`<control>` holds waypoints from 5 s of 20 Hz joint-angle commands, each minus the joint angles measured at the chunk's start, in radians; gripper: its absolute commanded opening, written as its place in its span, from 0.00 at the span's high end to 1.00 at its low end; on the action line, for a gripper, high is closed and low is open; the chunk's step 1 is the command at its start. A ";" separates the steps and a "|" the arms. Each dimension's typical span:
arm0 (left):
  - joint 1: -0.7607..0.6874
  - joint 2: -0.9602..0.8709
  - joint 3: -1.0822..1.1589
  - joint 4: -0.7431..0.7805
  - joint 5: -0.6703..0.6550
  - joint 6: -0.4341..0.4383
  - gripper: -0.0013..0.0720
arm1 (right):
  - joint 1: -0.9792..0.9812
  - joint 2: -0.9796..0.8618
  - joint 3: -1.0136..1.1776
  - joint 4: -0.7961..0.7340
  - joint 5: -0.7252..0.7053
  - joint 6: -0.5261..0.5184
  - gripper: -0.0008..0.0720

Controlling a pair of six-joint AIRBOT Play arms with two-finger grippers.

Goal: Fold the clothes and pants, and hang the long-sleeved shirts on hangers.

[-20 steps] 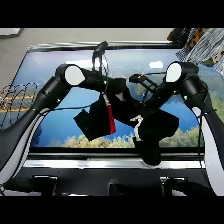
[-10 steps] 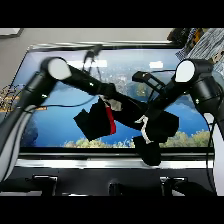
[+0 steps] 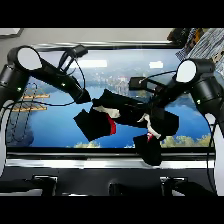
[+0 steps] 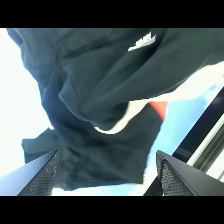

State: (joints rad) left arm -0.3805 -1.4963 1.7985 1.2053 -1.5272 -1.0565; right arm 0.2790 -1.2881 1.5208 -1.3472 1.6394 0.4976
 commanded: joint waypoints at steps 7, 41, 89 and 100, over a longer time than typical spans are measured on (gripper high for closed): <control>-0.003 -0.021 -0.137 -0.132 0.085 0.479 0.11 | 0.000 -0.003 0.000 0.039 -0.042 -0.121 0.95; 0.007 0.337 -0.132 -0.133 0.210 0.592 0.95 | -0.600 0.300 -0.034 0.337 -0.006 0.045 0.38; 0.007 0.344 -0.135 0.209 0.482 -0.351 0.14 | -0.455 0.758 -0.304 -0.106 -0.480 0.512 0.95; 0.007 0.343 -0.135 0.209 0.482 -0.385 0.15 | -0.455 0.548 -0.017 -0.985 -0.551 1.436 0.95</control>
State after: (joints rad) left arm -0.3737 -1.1530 1.6642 1.4128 -1.0470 -1.4345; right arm -0.1768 -0.6399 1.3815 -2.0586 1.0164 1.6978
